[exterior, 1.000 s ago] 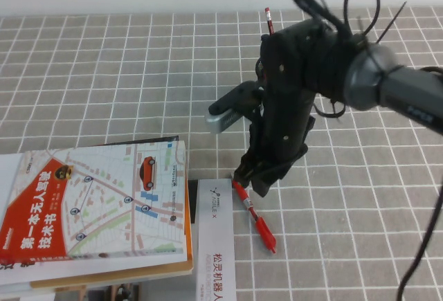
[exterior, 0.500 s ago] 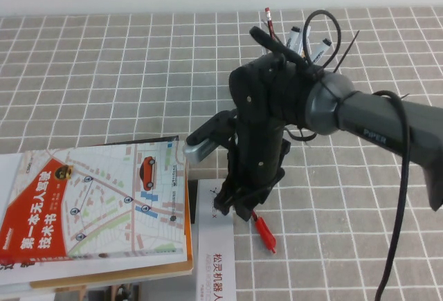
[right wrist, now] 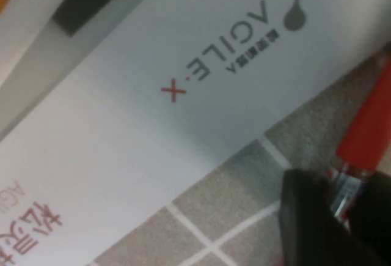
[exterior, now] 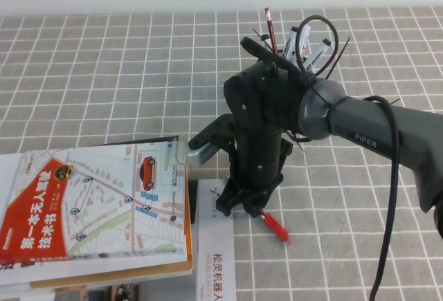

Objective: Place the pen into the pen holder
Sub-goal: Pick up the pen on the table, then place the pen onto the pen holder

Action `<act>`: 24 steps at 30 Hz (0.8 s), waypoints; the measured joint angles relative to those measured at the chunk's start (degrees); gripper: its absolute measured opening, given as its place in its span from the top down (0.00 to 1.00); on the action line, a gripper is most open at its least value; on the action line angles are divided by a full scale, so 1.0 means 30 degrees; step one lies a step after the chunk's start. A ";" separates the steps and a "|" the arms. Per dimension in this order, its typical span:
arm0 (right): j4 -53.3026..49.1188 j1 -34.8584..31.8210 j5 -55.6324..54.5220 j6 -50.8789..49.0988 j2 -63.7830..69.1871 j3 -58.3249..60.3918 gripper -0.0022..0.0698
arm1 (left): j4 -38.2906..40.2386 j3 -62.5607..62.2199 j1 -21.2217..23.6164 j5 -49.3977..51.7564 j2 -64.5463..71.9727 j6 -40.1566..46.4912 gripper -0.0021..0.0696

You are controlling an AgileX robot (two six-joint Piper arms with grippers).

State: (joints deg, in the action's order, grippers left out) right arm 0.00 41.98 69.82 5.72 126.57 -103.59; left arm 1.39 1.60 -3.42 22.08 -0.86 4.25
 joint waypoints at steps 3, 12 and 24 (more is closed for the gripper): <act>-0.0379 0.0000 0.0000 -0.0375 0.0000 0.0000 0.87 | 0.0000 0.0000 0.0000 0.0000 0.0000 0.0000 0.98; 0.1662 -0.0034 -0.3861 -0.0095 -0.4339 0.1669 0.88 | 0.0000 0.0000 0.0000 0.0000 0.0000 0.0000 0.98; 0.3688 -0.1646 -2.3142 -0.0890 -1.4943 1.4653 0.88 | 0.0000 0.0000 0.0000 0.0000 0.0000 0.0000 0.98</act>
State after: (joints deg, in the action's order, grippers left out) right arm 11.06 37.04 0.39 3.05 81.74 -59.63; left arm 1.39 1.60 -3.42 22.08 -0.86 4.25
